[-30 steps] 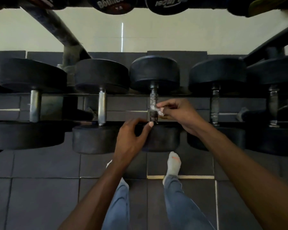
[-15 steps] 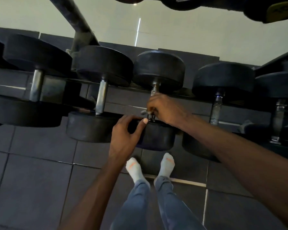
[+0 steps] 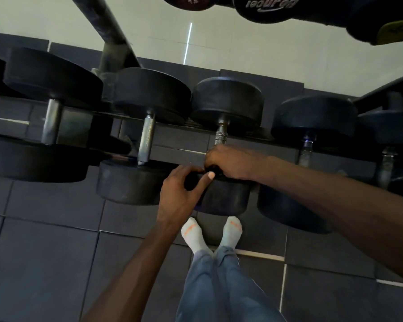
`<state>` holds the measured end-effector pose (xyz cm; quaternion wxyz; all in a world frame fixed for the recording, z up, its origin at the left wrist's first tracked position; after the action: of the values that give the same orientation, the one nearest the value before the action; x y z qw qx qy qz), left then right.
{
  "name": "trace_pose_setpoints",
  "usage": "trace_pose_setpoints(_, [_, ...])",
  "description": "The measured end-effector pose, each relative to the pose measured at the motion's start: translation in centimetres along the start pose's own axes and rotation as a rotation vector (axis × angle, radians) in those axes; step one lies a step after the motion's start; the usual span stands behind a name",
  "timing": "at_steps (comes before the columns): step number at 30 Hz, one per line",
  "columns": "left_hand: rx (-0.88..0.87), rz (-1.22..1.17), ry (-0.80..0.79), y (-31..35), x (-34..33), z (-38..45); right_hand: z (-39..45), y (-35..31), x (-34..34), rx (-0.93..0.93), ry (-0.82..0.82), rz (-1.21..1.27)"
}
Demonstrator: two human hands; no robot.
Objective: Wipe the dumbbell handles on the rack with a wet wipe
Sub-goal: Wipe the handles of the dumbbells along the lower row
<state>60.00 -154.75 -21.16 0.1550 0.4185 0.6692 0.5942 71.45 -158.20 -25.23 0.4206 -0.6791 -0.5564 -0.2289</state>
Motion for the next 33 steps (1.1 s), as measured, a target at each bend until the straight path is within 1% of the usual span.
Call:
trace_pose_setpoints(2, [-0.009, -0.007, -0.011, 0.1, 0.0, 0.2, 0.4, -0.6, 0.3, -0.025, -0.103, -0.021])
trace_pose_setpoints(3, [-0.007, -0.007, -0.016, 0.0, 0.0, 0.2, 0.7, -0.8, 0.6, -0.053, -0.127, -0.015])
trace_pose_setpoints(5, [-0.004, 0.015, -0.018, -0.1, 0.1, 0.3, 1.3, -1.0, 0.7, -0.094, -0.141, -0.024])
trace_pose_setpoints(9, [-0.024, 0.059, -0.037, 0.0, 0.2, 0.4, 1.8, -1.1, 0.3, -0.111, -0.136, -0.058])
trace_pose_setpoints(11, [-0.036, 0.063, -0.075, 0.1, 0.1, 0.3, 1.4, -0.6, 0.1, -0.104, -0.092, -0.016])
trace_pose_setpoints(13, [-0.048, 0.063, -0.11, 0.0, 0.0, 0.2, 0.7, -0.4, 0.3, -0.065, -0.002, 0.064])
trace_pose_setpoints(16, [-0.063, 0.064, -0.115, 0.1, 0.2, 0.1, -1.0, 0.2, 0.0, 0.002, 0.095, 0.086])
trace_pose_setpoints(19, [-0.058, 0.05, -0.099, 0.1, 0.3, -0.1, -1.1, 0.2, 0.7, -0.011, 0.118, 0.088])
trace_pose_setpoints(21, [-0.045, 0.043, -0.087, -0.1, 0.3, -0.2, 0.1, -0.9, 1.1, 0.009, 0.099, 0.057])
trace_pose_setpoints(23, [-0.022, 0.044, -0.075, -0.3, 0.3, -0.2, 1.0, -1.3, 1.2, -0.022, 0.054, 0.059])
trace_pose_setpoints(26, [-0.012, 0.04, -0.076, -0.2, 0.2, -0.3, 0.7, -0.8, 0.9, -0.012, 0.062, 0.072])
trace_pose_setpoints(29, [-0.004, 0.028, -0.069, -0.1, 0.2, -0.3, -1.2, 0.9, -0.1, -0.017, 0.117, 0.092])
trace_pose_setpoints(33, [-0.008, 0.006, -0.055, -0.1, 0.2, -0.4, -4.0, 2.8, -0.2, -0.088, 0.267, 0.297])
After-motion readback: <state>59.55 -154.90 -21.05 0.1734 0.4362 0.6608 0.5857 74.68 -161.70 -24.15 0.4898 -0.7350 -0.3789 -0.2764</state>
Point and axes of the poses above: each hand's wrist, its own z-axis towards the middle knuckle, its own x-axis out of the back of the hand, y = z × x, the point moved 10 cm from there along z, towards the middle knuckle, and after that the axes turned 11 degrees about -z, right-handed, at the moved point
